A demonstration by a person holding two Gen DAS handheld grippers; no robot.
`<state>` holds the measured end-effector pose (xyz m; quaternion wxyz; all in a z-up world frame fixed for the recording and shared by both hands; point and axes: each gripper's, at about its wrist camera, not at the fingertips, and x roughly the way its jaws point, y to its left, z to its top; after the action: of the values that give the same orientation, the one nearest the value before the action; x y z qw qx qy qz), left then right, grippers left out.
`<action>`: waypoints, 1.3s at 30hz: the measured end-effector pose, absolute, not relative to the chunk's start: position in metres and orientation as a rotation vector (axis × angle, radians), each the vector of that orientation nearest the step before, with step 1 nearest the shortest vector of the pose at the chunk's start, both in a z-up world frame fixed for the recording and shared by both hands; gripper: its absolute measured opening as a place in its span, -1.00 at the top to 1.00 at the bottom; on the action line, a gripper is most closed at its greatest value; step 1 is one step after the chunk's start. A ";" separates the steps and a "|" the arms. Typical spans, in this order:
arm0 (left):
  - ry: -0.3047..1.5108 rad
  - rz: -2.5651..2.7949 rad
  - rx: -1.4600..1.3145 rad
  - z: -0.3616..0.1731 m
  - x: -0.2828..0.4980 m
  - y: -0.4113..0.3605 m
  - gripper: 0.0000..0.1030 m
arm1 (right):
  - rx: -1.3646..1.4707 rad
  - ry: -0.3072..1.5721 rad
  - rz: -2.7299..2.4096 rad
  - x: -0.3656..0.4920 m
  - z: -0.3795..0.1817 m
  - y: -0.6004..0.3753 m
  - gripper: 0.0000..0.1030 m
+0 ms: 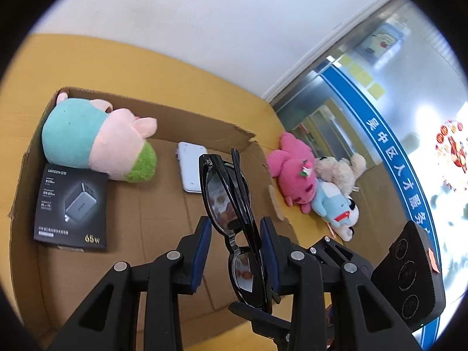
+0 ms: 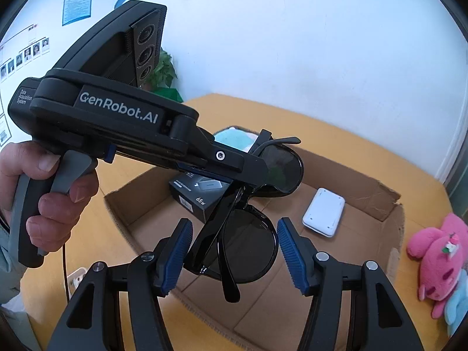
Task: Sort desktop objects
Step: 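Lift the sunglasses with the left tool and carry them over the box, then lower the sunglasses into the box and open the left tool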
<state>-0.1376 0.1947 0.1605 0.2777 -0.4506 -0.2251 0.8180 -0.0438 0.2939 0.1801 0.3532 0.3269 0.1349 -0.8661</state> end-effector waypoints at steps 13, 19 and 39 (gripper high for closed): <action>-0.760 1.991 -1.558 0.046 -0.223 0.196 0.80 | 1.214 0.187 -2.052 -0.152 0.098 0.281 0.66; -0.750 1.977 -1.627 0.019 -0.228 0.208 0.84 | 1.433 0.261 -1.975 -0.163 0.065 0.271 0.75; -0.649 2.129 -1.682 0.036 -0.231 0.200 0.84 | 1.469 0.184 -1.966 -0.162 0.051 0.287 0.73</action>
<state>-0.2306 0.1998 0.0363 0.1750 -0.5935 -0.2289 0.7515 -0.1617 0.2865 0.0514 0.3335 0.5628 0.0703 -0.7530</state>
